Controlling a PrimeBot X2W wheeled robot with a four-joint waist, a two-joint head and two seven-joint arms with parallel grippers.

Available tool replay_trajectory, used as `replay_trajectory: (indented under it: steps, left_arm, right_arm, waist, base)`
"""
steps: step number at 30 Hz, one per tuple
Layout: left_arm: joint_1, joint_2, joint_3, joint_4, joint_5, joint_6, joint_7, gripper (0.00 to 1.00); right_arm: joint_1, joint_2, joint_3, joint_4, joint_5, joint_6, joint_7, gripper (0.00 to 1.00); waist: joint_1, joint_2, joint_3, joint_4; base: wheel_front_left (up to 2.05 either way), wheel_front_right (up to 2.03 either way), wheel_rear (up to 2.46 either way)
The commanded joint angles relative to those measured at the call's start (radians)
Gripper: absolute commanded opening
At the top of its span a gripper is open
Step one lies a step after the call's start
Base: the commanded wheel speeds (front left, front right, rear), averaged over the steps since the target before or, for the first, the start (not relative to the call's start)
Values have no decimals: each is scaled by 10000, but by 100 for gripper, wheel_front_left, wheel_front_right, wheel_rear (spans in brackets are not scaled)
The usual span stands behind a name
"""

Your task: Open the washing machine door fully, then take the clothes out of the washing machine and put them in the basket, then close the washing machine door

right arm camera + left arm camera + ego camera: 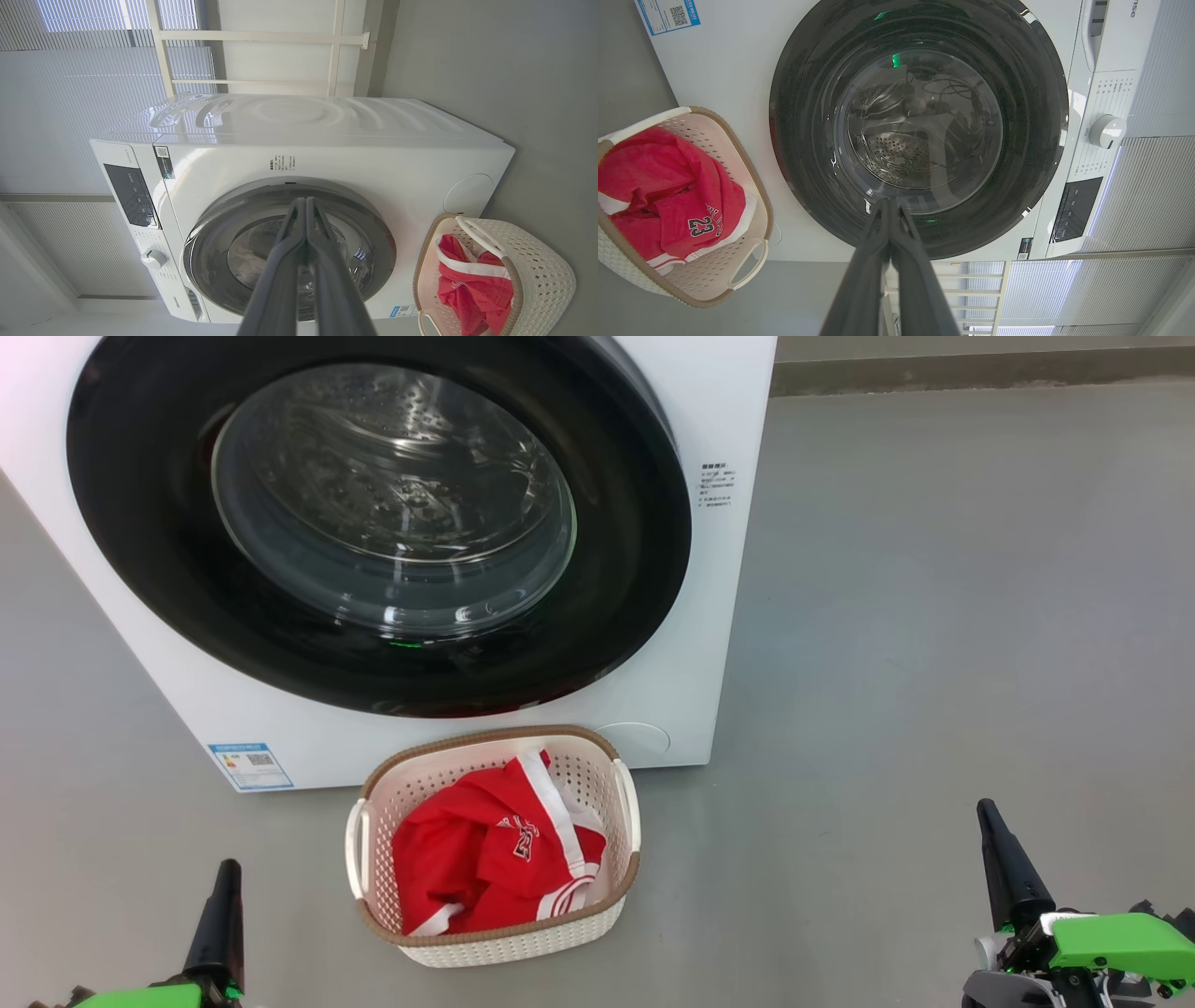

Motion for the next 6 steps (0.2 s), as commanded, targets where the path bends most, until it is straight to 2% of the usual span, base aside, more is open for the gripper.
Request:
replay_trajectory:
  steps: [1, 6]
  left_arm:
    - [-390, 163, 340, -177, 44, -106, 54, 0]
    - [-390, 163, 341, -177, 45, -106, 55, 0]
  right_arm:
    - [-122, -13, 232, -297, -32, 16, 80, 0]
    - [-122, -12, 231, -297, -33, 16, 81, 0]
  waist:
    - [0, 0, 0, 0]
    - [0, 0, 0, 0]
  base:
    - [0, 0, 0]
    - [0, 0, 0]
